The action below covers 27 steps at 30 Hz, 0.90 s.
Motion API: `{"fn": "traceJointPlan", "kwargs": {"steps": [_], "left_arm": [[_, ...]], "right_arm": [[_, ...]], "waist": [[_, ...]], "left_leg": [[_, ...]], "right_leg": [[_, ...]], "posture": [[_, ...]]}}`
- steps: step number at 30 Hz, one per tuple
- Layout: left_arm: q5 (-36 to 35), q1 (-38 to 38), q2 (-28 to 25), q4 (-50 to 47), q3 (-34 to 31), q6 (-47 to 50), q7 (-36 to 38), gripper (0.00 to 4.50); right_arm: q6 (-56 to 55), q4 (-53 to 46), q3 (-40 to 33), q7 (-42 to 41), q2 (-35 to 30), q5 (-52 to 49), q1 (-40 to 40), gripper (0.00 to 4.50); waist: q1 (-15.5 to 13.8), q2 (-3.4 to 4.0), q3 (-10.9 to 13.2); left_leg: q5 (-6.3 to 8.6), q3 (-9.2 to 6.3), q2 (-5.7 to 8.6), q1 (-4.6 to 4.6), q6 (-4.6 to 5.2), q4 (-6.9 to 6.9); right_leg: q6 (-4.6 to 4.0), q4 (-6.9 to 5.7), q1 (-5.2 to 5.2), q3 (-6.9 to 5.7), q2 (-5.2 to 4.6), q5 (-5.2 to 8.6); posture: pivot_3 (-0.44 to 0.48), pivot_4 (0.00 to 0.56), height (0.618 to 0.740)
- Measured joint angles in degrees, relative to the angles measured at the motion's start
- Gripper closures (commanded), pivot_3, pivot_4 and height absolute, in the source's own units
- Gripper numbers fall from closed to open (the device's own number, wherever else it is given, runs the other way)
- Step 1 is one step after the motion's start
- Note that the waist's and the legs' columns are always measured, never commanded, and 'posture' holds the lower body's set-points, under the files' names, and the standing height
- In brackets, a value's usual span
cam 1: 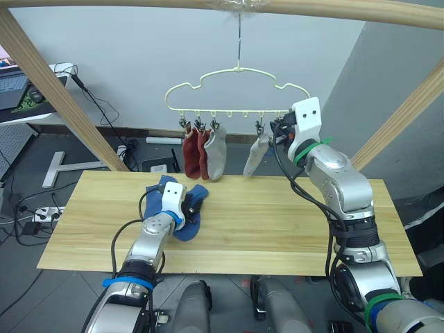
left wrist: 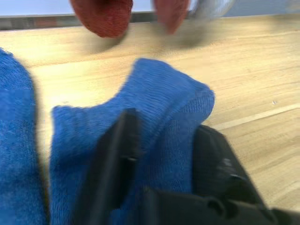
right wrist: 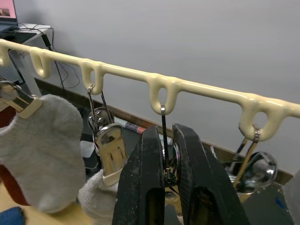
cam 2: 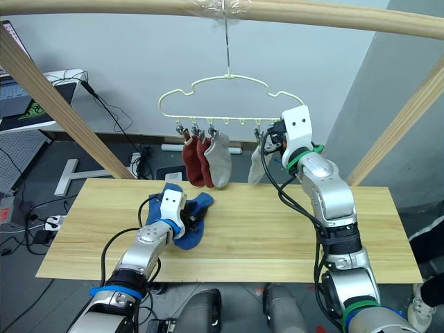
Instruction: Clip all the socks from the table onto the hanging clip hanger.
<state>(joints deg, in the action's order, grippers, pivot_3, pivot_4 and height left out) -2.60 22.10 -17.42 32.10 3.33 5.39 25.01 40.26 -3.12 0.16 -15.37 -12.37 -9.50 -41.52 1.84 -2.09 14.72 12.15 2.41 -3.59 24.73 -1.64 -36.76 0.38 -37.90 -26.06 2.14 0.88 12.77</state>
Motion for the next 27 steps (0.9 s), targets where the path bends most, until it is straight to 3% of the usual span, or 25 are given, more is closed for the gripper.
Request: {"fn": "traceJointPlan", "kwargs": {"steps": [4, 9, 15, 21, 27], "left_arm": [[-1.4, -1.4, 1.3, -2.5, -0.3, 1.4, 2.0, 4.49], [-3.8, -5.5, 6.5, -12.6, 1.8, 4.5, 4.5, 4.49], [-3.8, -5.2, 11.5, -25.7, 5.3, 2.5, 3.5, 4.49], [-4.2, -1.5, 16.7, -29.7, 6.2, 2.7, 0.8, 4.49], [-3.8, 0.2, 18.0, -29.1, 7.0, 2.4, -0.7, 4.49]], "right_arm": [[2.1, 0.0, -1.4, -1.0, -1.3, -1.4, -0.7, 4.46], [13.3, 0.0, -7.0, -0.8, -0.4, -7.8, -4.9, 4.46], [26.0, 2.4, -15.5, 3.0, 0.8, -13.4, -10.8, 4.46], [36.0, 5.1, -24.1, 8.3, 4.0, -17.0, -16.0, 4.46], [42.3, 5.4, -29.4, 12.0, 6.6, -18.5, -18.3, 4.46]], "waist": [[0.0, 0.0, 0.0], [-0.1, -0.01, 0.0], [0.1, 0.0, 0.0], [0.1, 0.0, 0.0], [0.2, 0.0, 0.0]], "left_leg": [[0.0, 0.01, 0.0, 0.0, 0.0, -0.01], [0.0, -0.01, -0.06, 0.08, 0.0, -0.03], [0.0, -0.02, -0.02, 0.08, 0.0, -0.01], [0.01, -0.06, 0.08, 0.11, 0.01, -0.01], [0.01, -0.08, 0.08, 0.14, 0.02, -0.01]], "right_leg": [[0.0, 0.02, 0.02, 0.02, -0.05, 0.0], [0.01, 0.05, -0.01, 0.02, -0.14, 0.0], [0.01, 0.07, -0.01, 0.04, -0.07, 0.0], [0.01, 0.12, 0.0, 0.0, 0.0, 0.0], [0.02, 0.17, 0.0, -0.02, 0.01, -0.01]], "posture": [[-0.072, 0.286, 0.74], [-0.082, 0.289, 0.74], [-0.086, 0.286, 0.74], [-0.091, 0.285, 0.74], [-0.1, 0.288, 0.74]]}}
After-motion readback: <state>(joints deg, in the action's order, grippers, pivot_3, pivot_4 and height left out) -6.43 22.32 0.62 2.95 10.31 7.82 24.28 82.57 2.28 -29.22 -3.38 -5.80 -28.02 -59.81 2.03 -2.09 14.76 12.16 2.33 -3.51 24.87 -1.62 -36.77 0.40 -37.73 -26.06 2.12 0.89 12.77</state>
